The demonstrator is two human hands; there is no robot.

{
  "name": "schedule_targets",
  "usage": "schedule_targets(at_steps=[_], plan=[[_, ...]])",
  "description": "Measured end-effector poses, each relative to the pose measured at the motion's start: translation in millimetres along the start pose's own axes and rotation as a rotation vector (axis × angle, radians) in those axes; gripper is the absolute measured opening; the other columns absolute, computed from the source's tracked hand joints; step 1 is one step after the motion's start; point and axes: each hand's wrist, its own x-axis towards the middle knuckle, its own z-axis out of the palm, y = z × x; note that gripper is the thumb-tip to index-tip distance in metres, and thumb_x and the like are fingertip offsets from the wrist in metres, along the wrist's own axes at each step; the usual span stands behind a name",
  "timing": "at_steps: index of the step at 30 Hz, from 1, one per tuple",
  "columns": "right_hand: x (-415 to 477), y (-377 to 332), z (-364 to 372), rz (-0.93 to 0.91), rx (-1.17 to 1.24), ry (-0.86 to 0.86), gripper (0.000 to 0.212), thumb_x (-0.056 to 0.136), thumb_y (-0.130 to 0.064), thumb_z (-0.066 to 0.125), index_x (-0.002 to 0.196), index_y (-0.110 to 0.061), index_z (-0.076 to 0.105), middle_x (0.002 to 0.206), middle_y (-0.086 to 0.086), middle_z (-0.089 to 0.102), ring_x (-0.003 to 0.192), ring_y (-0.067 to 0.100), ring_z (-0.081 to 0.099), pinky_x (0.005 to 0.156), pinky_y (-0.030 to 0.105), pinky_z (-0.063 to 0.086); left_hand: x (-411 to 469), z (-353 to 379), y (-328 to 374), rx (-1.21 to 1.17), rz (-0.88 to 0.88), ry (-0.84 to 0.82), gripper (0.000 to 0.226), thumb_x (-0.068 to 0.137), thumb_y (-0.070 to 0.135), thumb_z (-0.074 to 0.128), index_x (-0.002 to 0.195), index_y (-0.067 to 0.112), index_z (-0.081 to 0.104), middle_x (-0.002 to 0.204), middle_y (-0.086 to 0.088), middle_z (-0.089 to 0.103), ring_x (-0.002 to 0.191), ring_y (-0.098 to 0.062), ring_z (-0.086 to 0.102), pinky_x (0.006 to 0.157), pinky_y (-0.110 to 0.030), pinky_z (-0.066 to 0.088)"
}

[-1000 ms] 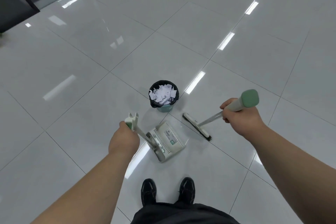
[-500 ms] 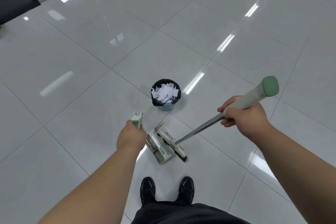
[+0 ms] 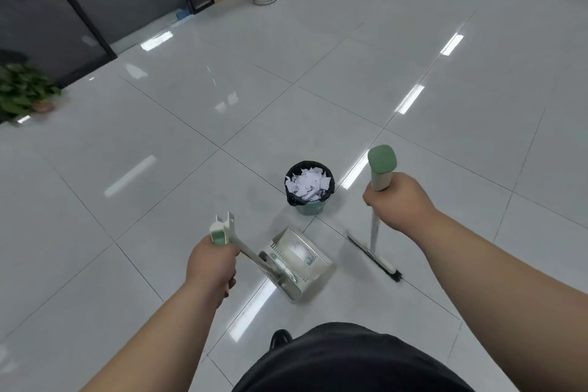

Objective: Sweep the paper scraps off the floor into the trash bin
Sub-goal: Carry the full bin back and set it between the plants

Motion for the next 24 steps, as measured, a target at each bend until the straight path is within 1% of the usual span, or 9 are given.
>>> schedule_targets(at_steps=[3, 6, 11, 15, 20, 22, 24], plan=[[-1, -4, 18, -0.002, -0.054, -0.006, 0.018, 0.085, -0.021, 0.055, 0.07, -0.013, 0.049, 0.066, 0.002, 0.051, 0.061, 0.024, 0.043, 0.056, 0.029, 0.035, -16, -26, 11, -0.041, 0.021, 0.04, 0.01, 0.09, 0.006, 0.056, 0.093, 0.015, 0.059, 0.072, -0.007, 0.049, 0.051, -0.022, 0.042, 0.05, -0.025, 0.038], [1, -12, 36, 0.005, -0.051, 0.018, 0.019, 0.087, -0.021, 0.057, 0.071, -0.016, 0.049, 0.067, 0.001, 0.053, 0.062, 0.025, 0.047, 0.055, 0.028, 0.035, -28, -47, 22, -0.064, 0.059, 0.088, 0.009, 0.09, 0.006, 0.056, 0.092, 0.014, 0.058, 0.072, -0.007, 0.048, 0.051, -0.021, 0.04, 0.049, -0.025, 0.037], [4, -26, 53, 0.025, -0.05, 0.02, 0.015, 0.084, -0.02, 0.056, 0.071, -0.015, 0.051, 0.065, 0.003, 0.055, 0.057, 0.023, 0.047, 0.053, 0.027, 0.035, -44, -78, 51, -0.152, 0.137, 0.142, 0.012, 0.092, 0.004, 0.056, 0.094, 0.016, 0.056, 0.07, -0.005, 0.045, 0.049, -0.019, 0.037, 0.05, -0.026, 0.035], [4, -26, 57, 0.037, -0.038, 0.028, 0.015, 0.084, -0.022, 0.057, 0.073, -0.014, 0.052, 0.067, 0.004, 0.057, 0.059, 0.024, 0.049, 0.054, 0.028, 0.036, -48, -88, 68, -0.167, 0.212, 0.161, 0.013, 0.09, 0.005, 0.055, 0.093, 0.017, 0.056, 0.068, -0.005, 0.045, 0.046, -0.019, 0.037, 0.048, -0.026, 0.035], [2, -21, 54, 0.044, -0.032, 0.012, 0.02, 0.086, -0.022, 0.058, 0.069, -0.016, 0.048, 0.064, 0.001, 0.053, 0.058, 0.023, 0.047, 0.054, 0.028, 0.034, -55, -69, 78, -0.05, 0.323, 0.174, 0.019, 0.087, 0.008, 0.053, 0.095, 0.025, 0.059, 0.069, -0.005, 0.051, 0.05, -0.024, 0.044, 0.05, -0.03, 0.04], [1, -17, 50, 0.057, -0.027, 0.012, 0.02, 0.084, -0.021, 0.058, 0.068, -0.015, 0.048, 0.064, 0.002, 0.053, 0.058, 0.024, 0.047, 0.055, 0.028, 0.035, -59, -57, 79, 0.069, 0.387, 0.169, 0.025, 0.087, 0.009, 0.051, 0.101, 0.028, 0.06, 0.069, -0.003, 0.052, 0.053, -0.025, 0.047, 0.053, -0.03, 0.042], [1, -13, 45, 0.074, -0.011, 0.022, 0.018, 0.083, -0.02, 0.057, 0.068, -0.015, 0.048, 0.064, 0.003, 0.053, 0.059, 0.025, 0.047, 0.056, 0.028, 0.036, -63, -43, 78, 0.239, 0.468, 0.158, 0.037, 0.087, 0.009, 0.049, 0.113, 0.033, 0.06, 0.07, 0.001, 0.055, 0.059, -0.023, 0.051, 0.055, -0.028, 0.041]])
